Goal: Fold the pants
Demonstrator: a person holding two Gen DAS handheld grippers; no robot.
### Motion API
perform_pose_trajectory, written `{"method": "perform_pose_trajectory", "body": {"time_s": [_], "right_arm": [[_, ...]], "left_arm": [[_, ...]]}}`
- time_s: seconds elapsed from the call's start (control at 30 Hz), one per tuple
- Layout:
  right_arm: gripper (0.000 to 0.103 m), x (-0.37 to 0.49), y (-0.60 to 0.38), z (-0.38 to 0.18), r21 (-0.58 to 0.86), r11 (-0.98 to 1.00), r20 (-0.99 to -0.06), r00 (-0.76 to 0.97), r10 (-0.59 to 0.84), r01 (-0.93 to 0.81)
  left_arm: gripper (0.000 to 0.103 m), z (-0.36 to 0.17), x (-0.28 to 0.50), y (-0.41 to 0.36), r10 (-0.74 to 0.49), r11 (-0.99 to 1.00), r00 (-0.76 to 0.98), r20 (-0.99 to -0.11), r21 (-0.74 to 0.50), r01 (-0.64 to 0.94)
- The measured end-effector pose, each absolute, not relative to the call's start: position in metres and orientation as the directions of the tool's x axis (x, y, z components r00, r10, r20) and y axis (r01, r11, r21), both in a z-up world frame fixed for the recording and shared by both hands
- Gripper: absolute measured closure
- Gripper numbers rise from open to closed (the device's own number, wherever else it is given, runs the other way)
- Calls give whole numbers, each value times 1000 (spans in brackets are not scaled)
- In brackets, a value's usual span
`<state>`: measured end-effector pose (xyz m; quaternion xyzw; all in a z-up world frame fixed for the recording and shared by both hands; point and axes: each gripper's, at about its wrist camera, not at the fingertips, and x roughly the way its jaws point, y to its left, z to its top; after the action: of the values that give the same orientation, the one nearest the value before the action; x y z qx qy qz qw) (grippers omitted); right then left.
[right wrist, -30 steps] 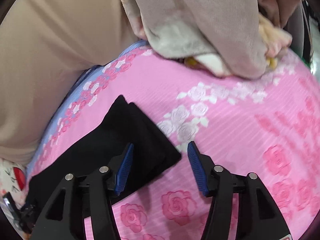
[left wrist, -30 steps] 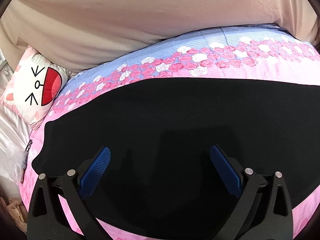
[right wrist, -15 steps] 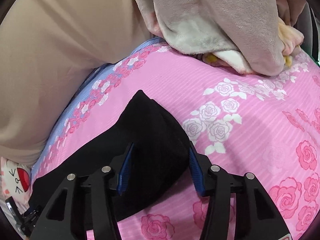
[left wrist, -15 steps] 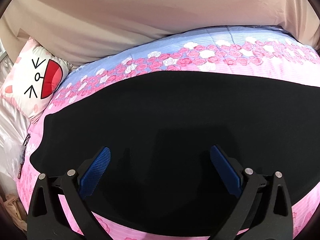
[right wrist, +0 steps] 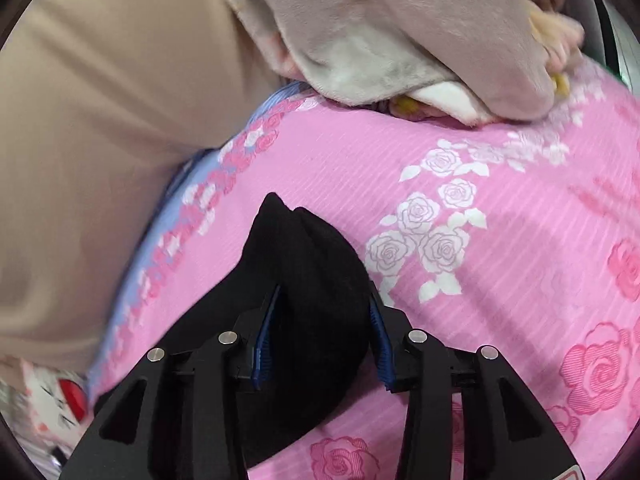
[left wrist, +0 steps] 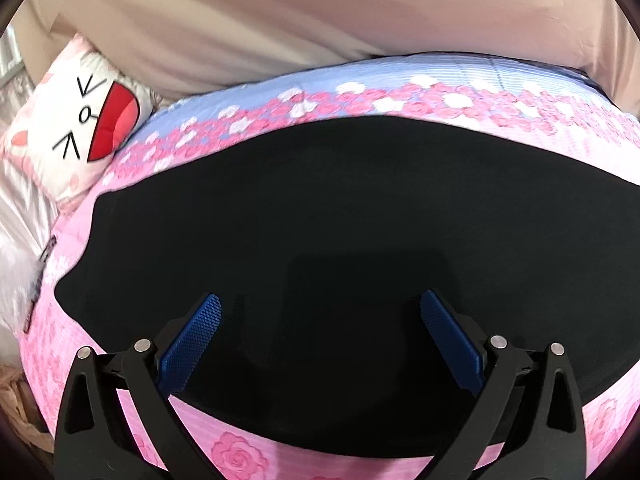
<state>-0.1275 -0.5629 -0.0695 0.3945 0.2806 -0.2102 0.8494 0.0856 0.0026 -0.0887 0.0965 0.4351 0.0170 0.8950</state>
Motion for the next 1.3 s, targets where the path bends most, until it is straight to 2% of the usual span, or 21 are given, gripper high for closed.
{"method": "perform_pose_trajectory", "body": {"time_s": [0.03,0.13,0.17,0.2,0.23,0.27,0.4,0.47,0.53,0.6,0.63,0.67,0.7,0.73,0.8,0.87,0.97,1.03,1.1,1.2,1.3], "right_arm": [[84,-127,-562,-66,543,607,-643,752,-145,581],[83,-132,-551,-38,499,660,-604,772,-200,561],[71,-132,-549,-32,451,674,-614,752,-241,585],[46,-132,-549,-29,384,673,-635,710,-304,632],[41,-132,-551,-27,297,655,-657,646,-389,695],[41,-135,-554,-27,285,649,-658,637,-403,705],[41,-141,-554,-22,391,677,-612,726,-315,623],[40,-121,-538,-19,298,766,-633,718,-288,570],[32,-92,-530,-23,148,817,-669,665,-332,557],[32,-71,-534,-35,73,809,-700,608,-375,583],[37,-59,-542,-45,106,816,-731,601,-323,568],[50,-56,-545,-50,150,824,-741,613,-273,547],[76,-51,-544,-53,159,833,-753,611,-245,530],[90,-50,-538,-50,120,850,-745,613,-264,512],[94,-56,-528,-34,51,871,-705,635,-316,489],[96,-69,-544,-24,60,853,-674,651,-348,518],[99,-68,-580,-57,54,797,-775,529,-346,602],[94,-84,-573,-45,120,783,-740,581,-340,610],[92,-103,-544,-14,176,796,-653,674,-346,580],[92,-93,-458,31,133,902,-591,763,-261,411],[91,-53,-364,41,141,972,-626,777,-58,186]], "left_arm": [[5,-91,86,7,99,984,616,-782,168,55],[5,-89,84,11,79,988,614,-786,143,55],[5,-88,83,11,79,987,620,-780,147,59],[5,-88,82,10,79,987,627,-775,151,62],[5,-89,82,10,79,987,629,-773,151,61],[5,-90,83,10,76,988,629,-774,146,59],[5,-92,83,9,76,990,636,-768,137,46],[5,-91,82,7,84,989,645,-759,145,42],[5,-89,81,6,82,989,654,-752,141,37],[5,-86,80,4,83,989,653,-753,144,41],[5,-85,80,2,96,986,653,-751,162,41],[5,-84,79,2,109,984,657,-746,175,36],[5,-82,78,3,119,982,662,-740,186,30],[5,-80,78,4,133,981,664,-736,195,20],[5,-75,79,8,140,981,667,-732,192,4],[5,-71,83,10,140,983,661,-737,185,-3],[5,-79,94,5,143,982,628,-765,187,5],[5,-90,99,2,153,980,599,-786,200,11],[5,-88,94,4,154,981,617,-772,194,-2],[5,-79,92,19,157,985,633,-758,167,-44],[5,-69,102,50,226,974,642,-732,186,-131]]}}
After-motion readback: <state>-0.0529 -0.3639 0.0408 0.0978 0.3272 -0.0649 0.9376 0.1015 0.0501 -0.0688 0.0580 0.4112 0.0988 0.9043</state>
